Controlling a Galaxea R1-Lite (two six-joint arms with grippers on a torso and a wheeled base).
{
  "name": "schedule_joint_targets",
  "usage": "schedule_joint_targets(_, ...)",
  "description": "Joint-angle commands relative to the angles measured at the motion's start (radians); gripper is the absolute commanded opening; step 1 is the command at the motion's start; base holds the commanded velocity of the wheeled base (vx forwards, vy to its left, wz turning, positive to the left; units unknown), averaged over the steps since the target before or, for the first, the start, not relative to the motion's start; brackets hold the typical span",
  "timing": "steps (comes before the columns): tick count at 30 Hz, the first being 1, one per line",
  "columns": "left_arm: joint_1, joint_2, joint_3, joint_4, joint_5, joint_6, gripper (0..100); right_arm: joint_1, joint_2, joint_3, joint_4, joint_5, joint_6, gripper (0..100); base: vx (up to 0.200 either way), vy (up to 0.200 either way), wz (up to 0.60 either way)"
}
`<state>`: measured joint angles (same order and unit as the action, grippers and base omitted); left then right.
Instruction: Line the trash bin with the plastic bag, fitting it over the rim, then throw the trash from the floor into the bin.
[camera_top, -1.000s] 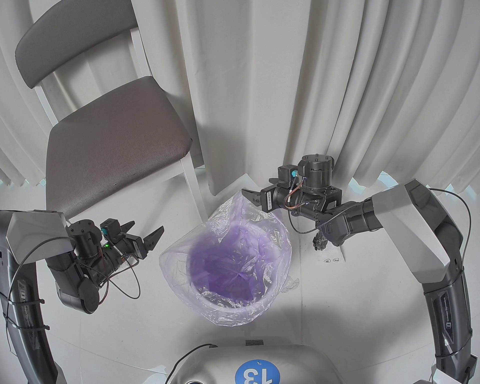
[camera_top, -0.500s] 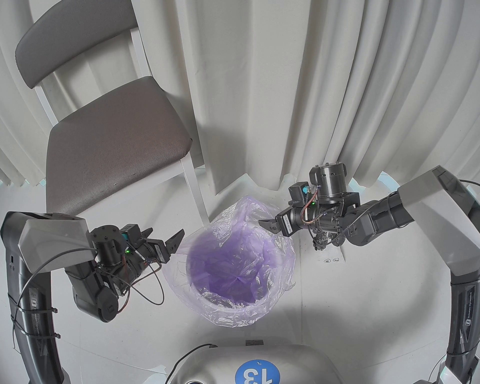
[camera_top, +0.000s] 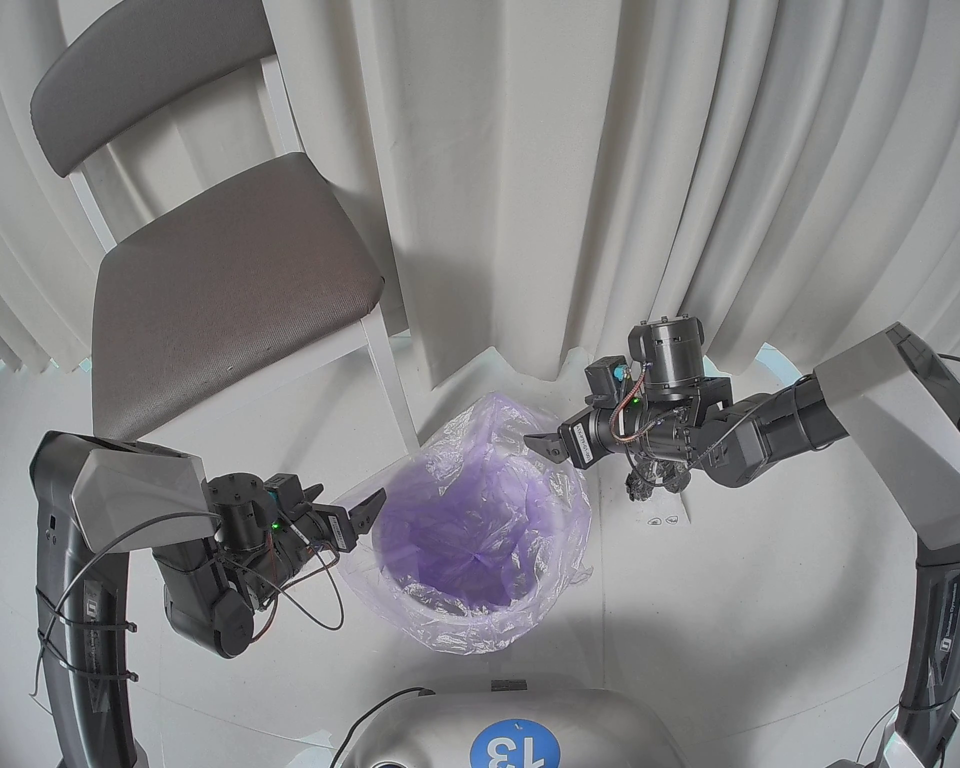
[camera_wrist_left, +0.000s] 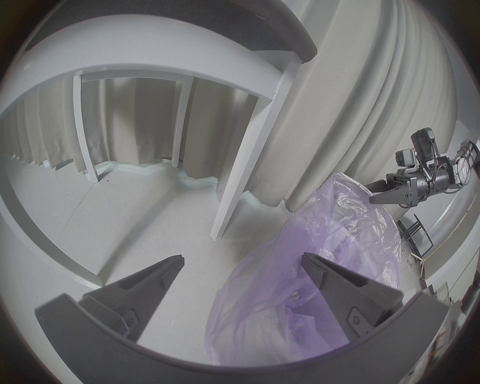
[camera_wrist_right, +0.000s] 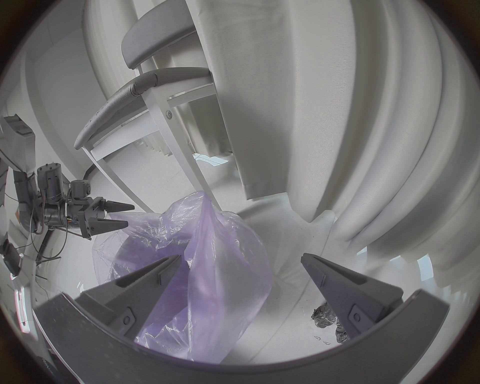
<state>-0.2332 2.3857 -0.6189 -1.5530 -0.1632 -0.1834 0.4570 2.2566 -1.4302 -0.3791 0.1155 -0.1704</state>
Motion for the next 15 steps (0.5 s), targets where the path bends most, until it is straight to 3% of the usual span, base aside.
schedule_joint_targets(1,0.003,0.004,0.001,-0.018,-0.002,-0.001,0,0.003,0.014,-0.004,-0.001,-0.002,0.000,100,0.000,0.000,0.00)
schedule_joint_targets(15,0.045,-0.060,0.001,-0.018,-0.041,-0.004,0,0.014,0.066,-0.072,-0.020,-0.042,0.020,100,0.000,0.000,0.00)
